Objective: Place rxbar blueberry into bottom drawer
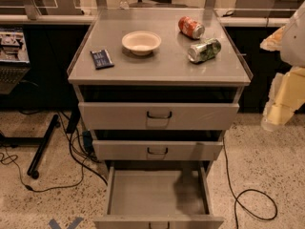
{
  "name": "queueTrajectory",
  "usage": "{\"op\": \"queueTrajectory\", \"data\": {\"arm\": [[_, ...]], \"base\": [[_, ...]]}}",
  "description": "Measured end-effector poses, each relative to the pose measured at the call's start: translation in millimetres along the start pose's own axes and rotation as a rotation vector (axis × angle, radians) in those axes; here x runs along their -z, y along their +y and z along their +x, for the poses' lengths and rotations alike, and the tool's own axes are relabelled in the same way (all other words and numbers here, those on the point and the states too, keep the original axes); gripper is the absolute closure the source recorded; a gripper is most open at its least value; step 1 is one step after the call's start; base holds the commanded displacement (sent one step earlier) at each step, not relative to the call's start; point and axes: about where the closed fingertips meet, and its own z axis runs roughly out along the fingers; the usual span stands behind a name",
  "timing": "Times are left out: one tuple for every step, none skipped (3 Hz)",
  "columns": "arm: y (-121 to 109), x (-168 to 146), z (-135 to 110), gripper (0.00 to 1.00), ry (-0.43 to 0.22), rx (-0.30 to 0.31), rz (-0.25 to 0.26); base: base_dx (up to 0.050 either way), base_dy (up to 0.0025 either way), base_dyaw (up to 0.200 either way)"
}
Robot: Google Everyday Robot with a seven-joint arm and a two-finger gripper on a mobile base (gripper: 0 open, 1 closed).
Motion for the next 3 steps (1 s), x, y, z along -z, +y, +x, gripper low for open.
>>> {"op": "queueTrajectory", "data": {"arm": [[0.0, 0.0, 0.0, 0.0, 0.0, 0.0, 0.0], [-2.8, -8.5, -6.3, 0.0, -0.016, -0.021, 0.002], [-6.4, -33.9, -20.6, 0.0, -0.135, -0.05, -0.001]], "base": [[0.0, 0.0, 0.0], [0.0, 0.0, 0.0], [0.0, 0.0, 0.0]]}}
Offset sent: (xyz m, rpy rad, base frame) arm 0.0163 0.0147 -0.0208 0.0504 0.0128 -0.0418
